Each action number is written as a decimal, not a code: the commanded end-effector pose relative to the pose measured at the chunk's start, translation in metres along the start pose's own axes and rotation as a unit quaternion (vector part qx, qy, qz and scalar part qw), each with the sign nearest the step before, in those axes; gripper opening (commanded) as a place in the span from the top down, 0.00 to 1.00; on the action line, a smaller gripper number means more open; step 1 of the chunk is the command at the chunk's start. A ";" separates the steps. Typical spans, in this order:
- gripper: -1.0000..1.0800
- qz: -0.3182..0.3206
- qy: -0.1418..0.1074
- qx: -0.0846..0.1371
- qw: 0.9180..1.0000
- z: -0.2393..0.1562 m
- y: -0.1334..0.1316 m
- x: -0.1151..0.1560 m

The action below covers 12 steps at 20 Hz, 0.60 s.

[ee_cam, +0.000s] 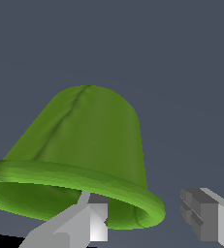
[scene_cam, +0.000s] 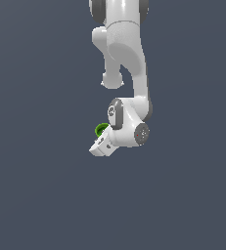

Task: Pick up the object and move it to a goal position.

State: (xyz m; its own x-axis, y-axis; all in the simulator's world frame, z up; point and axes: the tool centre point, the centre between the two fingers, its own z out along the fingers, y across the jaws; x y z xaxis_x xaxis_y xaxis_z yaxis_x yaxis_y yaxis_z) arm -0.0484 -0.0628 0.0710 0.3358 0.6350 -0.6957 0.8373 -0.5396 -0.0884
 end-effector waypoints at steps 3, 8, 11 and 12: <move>1.00 0.000 0.000 0.000 1.000 0.003 0.000 0.000; 1.00 0.000 0.000 0.000 1.000 0.003 0.000 0.000; 1.00 0.000 0.000 0.000 1.000 0.003 0.000 0.000; 1.00 0.000 0.000 -0.001 1.000 0.003 0.000 0.000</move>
State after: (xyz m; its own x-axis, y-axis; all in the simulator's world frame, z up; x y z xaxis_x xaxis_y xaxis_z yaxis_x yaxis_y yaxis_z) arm -0.0494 -0.0648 0.0695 0.3365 0.6352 -0.6952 0.8377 -0.5391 -0.0871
